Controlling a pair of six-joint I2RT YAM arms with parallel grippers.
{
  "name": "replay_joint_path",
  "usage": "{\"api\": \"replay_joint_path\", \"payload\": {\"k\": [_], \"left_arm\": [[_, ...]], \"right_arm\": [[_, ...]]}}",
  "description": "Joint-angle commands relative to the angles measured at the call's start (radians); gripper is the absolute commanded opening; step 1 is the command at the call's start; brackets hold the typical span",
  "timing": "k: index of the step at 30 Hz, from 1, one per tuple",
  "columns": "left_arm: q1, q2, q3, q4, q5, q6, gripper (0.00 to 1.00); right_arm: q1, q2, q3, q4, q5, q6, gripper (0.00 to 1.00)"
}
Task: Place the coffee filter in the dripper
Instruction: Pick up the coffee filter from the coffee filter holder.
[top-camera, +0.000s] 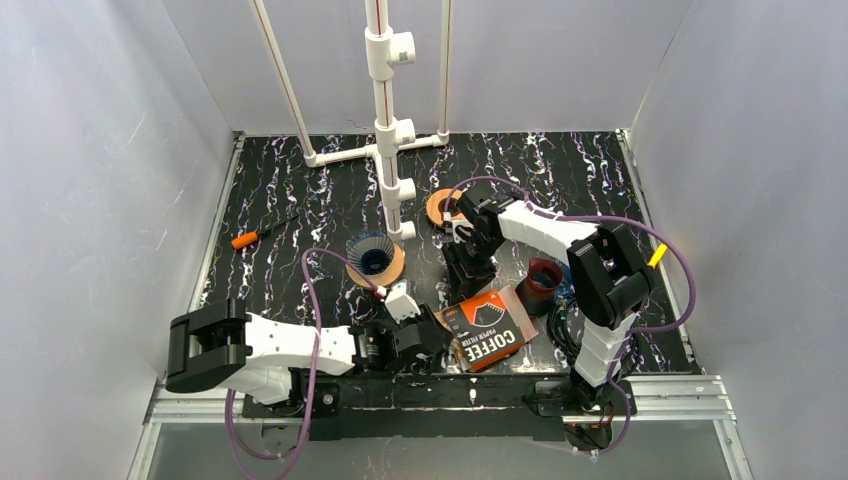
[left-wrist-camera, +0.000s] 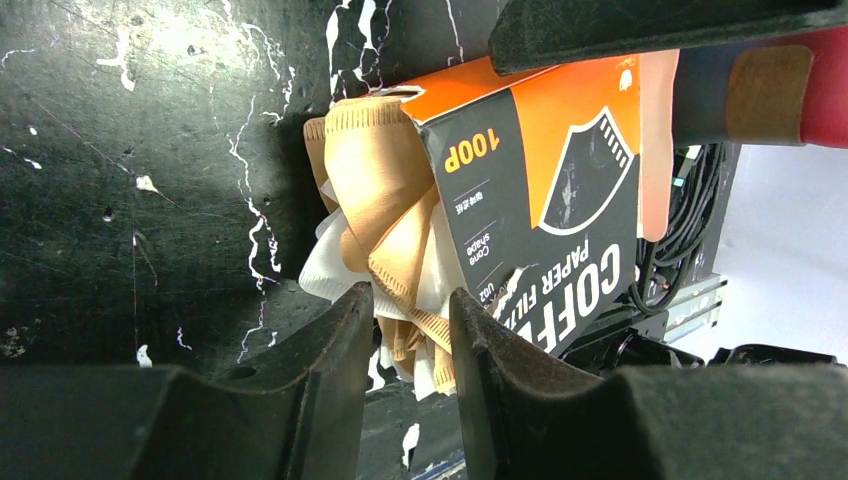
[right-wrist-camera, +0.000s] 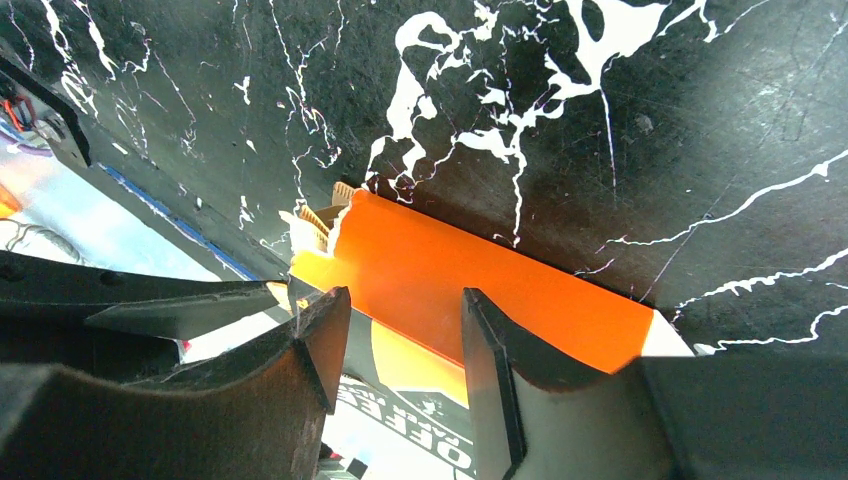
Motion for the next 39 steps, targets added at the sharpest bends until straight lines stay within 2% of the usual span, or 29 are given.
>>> {"api": "replay_joint_path", "payload": {"k": [1, 6, 18, 28, 39], "left_arm": [[0.003, 0.013, 0.01, -0.01, -0.041, -0.008, 0.32], [0.007, 0.024, 0.015, -0.007, -0.036, -0.013, 0.3], [0.011, 0.002, -0.001, -0.038, -0.033, -0.036, 0.0], [0.011, -0.028, 0.066, -0.243, -0.047, -0.087, 0.0], [0.01, -0.051, 0.127, -0.229, -0.042, 0.062, 0.02]], "right_arm": [[0.004, -0.038, 0.002, 0.0, -0.006, -0.005, 0.53], [0.004, -0.037, 0.001, -0.002, -0.004, -0.006, 0.53], [0.004, -0.032, 0.002, -0.001, -0.004, -0.008, 0.53], [0.004, -0.027, 0.005, -0.004, -0.003, -0.009, 0.54], [0.004, -0.012, 0.023, -0.013, -0.002, -0.017, 0.54]]}}
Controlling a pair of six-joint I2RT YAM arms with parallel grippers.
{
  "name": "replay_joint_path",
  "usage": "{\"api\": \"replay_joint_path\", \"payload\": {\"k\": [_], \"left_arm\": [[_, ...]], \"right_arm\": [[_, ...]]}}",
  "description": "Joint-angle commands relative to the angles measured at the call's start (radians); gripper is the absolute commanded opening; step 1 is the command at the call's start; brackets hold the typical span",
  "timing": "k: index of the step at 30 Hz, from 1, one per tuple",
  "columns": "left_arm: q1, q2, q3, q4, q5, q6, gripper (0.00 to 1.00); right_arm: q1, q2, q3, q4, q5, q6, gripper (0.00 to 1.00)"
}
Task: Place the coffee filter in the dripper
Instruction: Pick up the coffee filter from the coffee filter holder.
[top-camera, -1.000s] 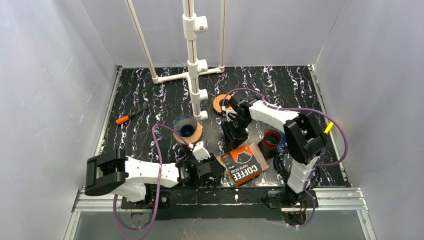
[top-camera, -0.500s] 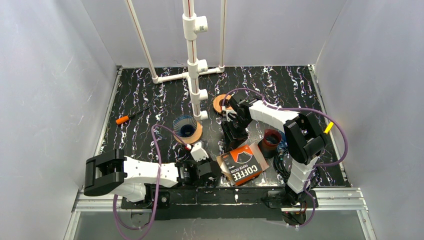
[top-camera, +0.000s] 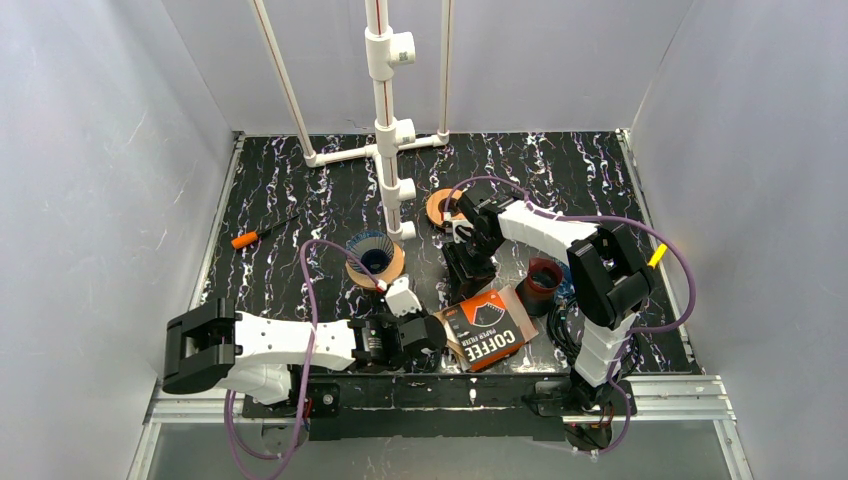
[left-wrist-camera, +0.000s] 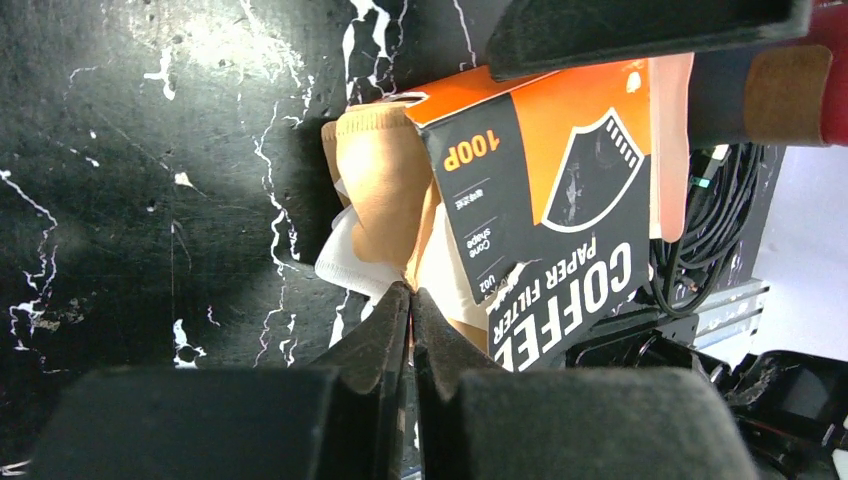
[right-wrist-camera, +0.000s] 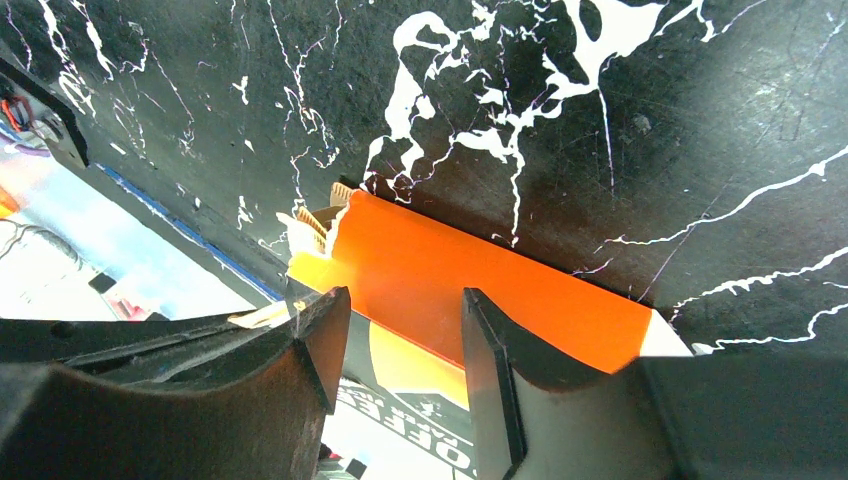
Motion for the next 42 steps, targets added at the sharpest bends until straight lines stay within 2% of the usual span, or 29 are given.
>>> {"api": "replay_joint_path", "payload": {"k": [1, 2, 5, 12, 18, 28, 33, 42], "left_arm": [[0.003, -0.04, 0.034, -0.028, -0.043, 0.057, 0.1], [0.003, -0.041, 0.037, -0.031, -0.043, 0.056, 0.2], [0.003, -0.042, 0.044, -0.046, -0.046, 0.054, 0.3], [0.003, -0.051, 0.03, -0.028, -0.07, 0.034, 0.3], [0.002, -0.042, 0.033, 0.016, -0.077, 0.066, 0.37], [0.007, -0.016, -0.035, 0.114, -0.101, 0.027, 0.41], [0.012, -0.003, -0.073, 0.125, -0.087, -0.023, 0.33], [0.013, 0.021, -0.099, 0.197, -0.084, -0.026, 0.32]], "right_arm": [[0.004, -0.012, 0.024, -0.013, -0.005, -0.017, 0.54], [0.004, -0.012, 0.026, -0.014, -0.005, -0.018, 0.54], [0.004, -0.009, 0.028, -0.016, -0.005, -0.019, 0.54], [0.003, -0.007, 0.026, -0.017, -0.005, -0.019, 0.54], [0.004, -0.01, 0.023, -0.015, -0.006, -0.019, 0.54], [0.004, -0.009, 0.018, -0.013, -0.005, -0.019, 0.54], [0.004, -0.011, 0.014, -0.013, -0.006, -0.018, 0.54], [0.004, -0.01, 0.015, -0.012, -0.007, -0.018, 0.54]]}}
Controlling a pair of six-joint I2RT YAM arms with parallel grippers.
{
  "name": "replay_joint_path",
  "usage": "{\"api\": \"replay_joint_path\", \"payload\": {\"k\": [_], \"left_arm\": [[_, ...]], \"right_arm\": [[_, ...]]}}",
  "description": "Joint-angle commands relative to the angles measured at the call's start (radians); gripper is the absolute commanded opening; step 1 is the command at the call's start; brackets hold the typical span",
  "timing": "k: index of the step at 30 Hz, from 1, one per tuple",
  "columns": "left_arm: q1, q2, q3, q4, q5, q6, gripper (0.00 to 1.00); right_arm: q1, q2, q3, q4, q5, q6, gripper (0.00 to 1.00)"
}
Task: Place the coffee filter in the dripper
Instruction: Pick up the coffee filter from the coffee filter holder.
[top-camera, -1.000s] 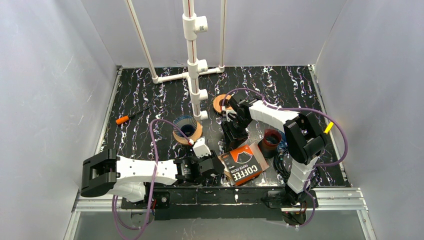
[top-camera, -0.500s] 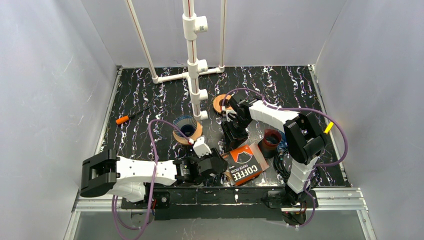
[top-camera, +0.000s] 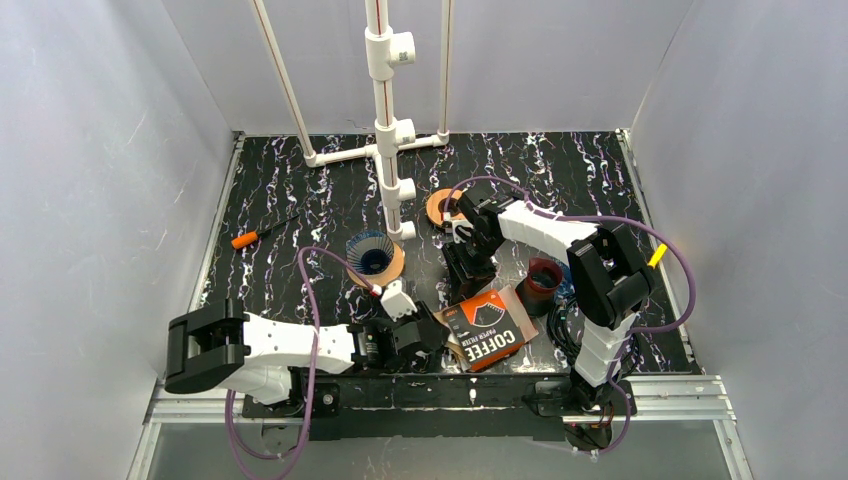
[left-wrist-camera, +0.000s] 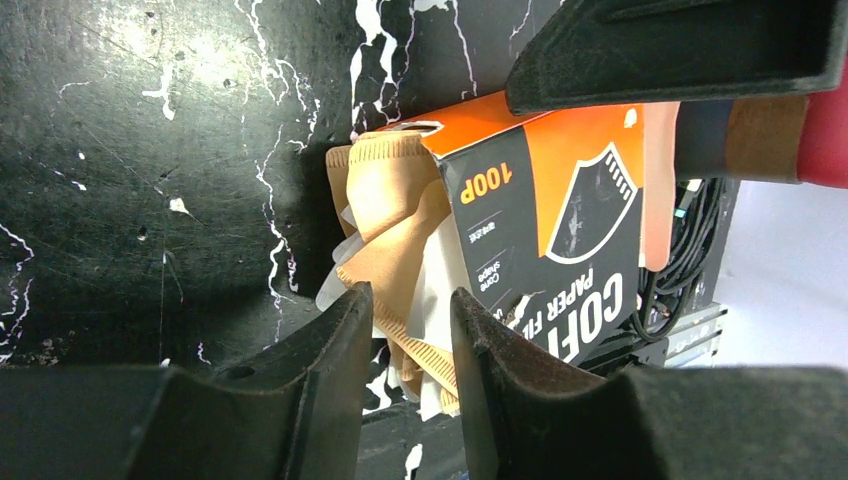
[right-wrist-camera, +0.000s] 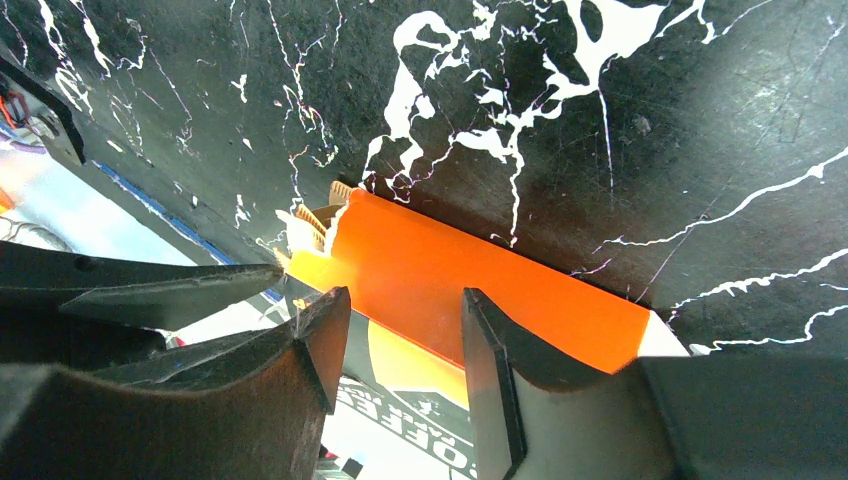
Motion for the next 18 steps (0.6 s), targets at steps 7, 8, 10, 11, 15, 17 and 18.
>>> {"api": "replay_joint_path", "payload": {"k": [7, 8, 10, 11, 15, 17, 18], "left_arm": [[0.01, 0.027, 0.003, 0.023, -0.041, 0.016, 0.16], [0.009, 0.025, 0.005, 0.02, -0.04, 0.018, 0.13], [0.009, 0.02, 0.013, 0.013, -0.037, 0.029, 0.06], [0.009, 0.016, 0.017, 0.009, -0.034, 0.037, 0.03], [0.009, -0.017, 0.056, -0.058, -0.035, 0.077, 0.0], [0.009, -0.035, 0.084, -0.101, -0.038, 0.129, 0.0], [0.009, -0.046, 0.098, -0.122, -0.041, 0.15, 0.0]], "right_arm": [[0.004, -0.015, 0.012, -0.011, -0.006, -0.006, 0.54], [0.004, -0.015, 0.011, -0.011, -0.006, -0.006, 0.54], [0.004, -0.015, 0.011, -0.011, -0.006, -0.006, 0.54], [0.004, -0.016, 0.011, -0.011, -0.006, -0.007, 0.54], [0.003, -0.018, 0.018, -0.013, -0.005, -0.005, 0.54], [0.004, -0.022, 0.026, -0.014, -0.004, 0.0, 0.54], [0.004, -0.025, 0.032, -0.017, -0.002, 0.002, 0.56]]}}
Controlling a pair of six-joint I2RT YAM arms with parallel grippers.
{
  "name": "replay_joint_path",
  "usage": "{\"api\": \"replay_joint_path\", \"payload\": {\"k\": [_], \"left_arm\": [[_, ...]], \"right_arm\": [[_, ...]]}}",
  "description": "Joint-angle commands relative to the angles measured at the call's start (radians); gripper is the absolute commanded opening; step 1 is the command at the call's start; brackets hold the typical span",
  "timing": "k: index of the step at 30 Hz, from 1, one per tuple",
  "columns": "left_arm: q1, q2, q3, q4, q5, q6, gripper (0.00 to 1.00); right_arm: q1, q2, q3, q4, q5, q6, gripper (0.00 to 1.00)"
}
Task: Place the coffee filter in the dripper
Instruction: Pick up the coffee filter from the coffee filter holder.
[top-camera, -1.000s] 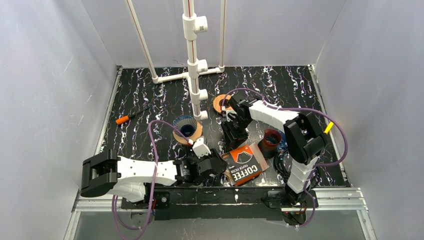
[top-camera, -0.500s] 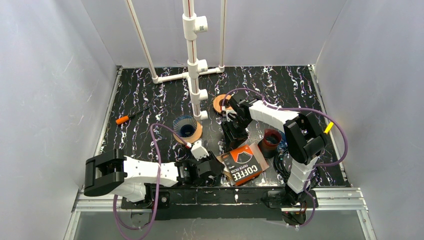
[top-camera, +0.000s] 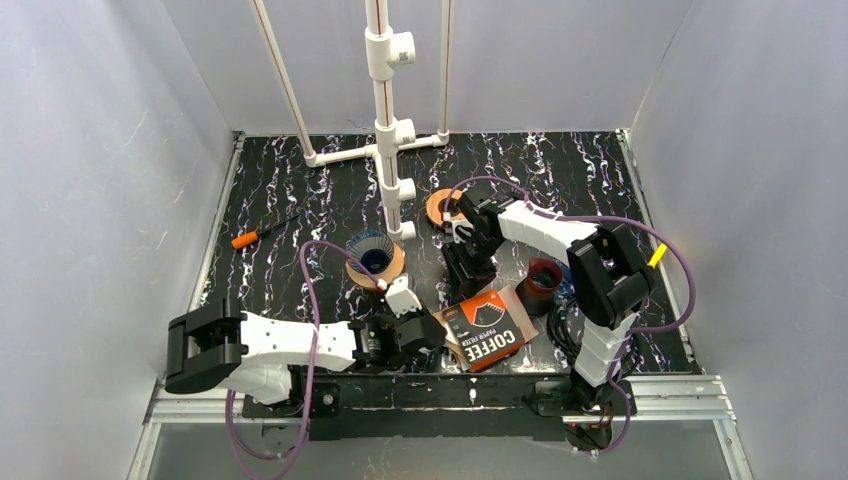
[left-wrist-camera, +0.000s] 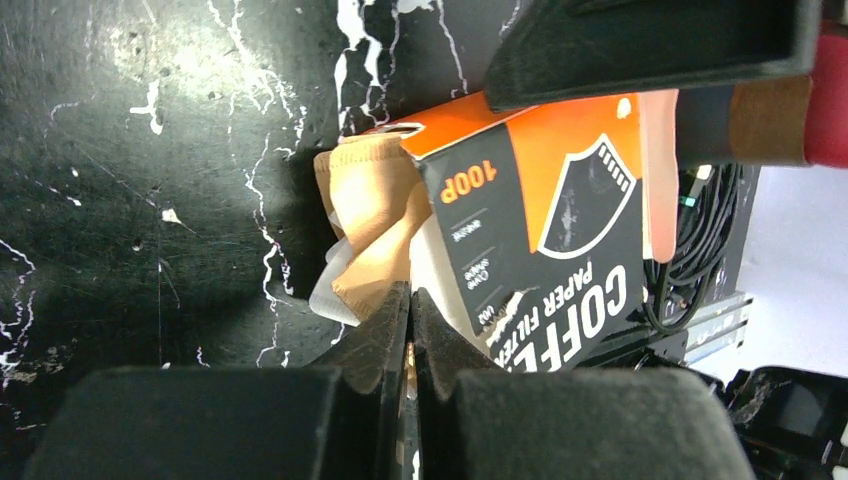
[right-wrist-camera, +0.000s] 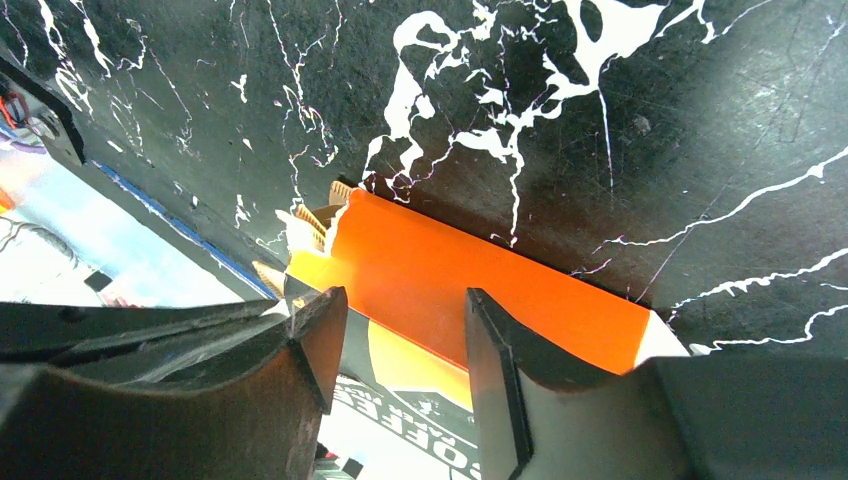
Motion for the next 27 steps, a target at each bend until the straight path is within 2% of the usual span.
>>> {"api": "replay_joint_path", "payload": {"k": [1, 8, 9, 10, 14, 19, 27], "left_arm": [[0.004, -0.072, 0.084, -0.122, -0.05, 0.112, 0.0], [0.004, -0.141, 0.111, -0.195, -0.032, 0.147, 0.0], [0.003, -0.147, 0.11, -0.209, -0.025, 0.141, 0.0], [0.004, -0.157, 0.109, -0.223, -0.019, 0.137, 0.0], [0.004, -0.2, 0.116, -0.298, -0.017, 0.136, 0.0], [0.004, -0.244, 0.14, -0.359, 0.017, 0.21, 0.0], [0.004, -0.325, 0.226, -0.48, 0.066, 0.396, 0.0]], "right_arm": [[0.004, -0.029, 0.039, -0.02, -0.002, 0.003, 0.6], [0.001, -0.075, 0.123, -0.037, 0.043, 0.014, 0.86], [0.0, -0.083, 0.135, -0.037, 0.052, 0.018, 0.94], [-0.001, -0.091, 0.148, -0.038, 0.059, 0.021, 0.98], [-0.004, -0.135, 0.205, -0.037, 0.108, 0.034, 0.98], [-0.005, -0.237, 0.249, -0.003, 0.213, 0.046, 0.98], [-0.005, -0.428, 0.241, 0.109, 0.496, 0.089, 0.98]]}}
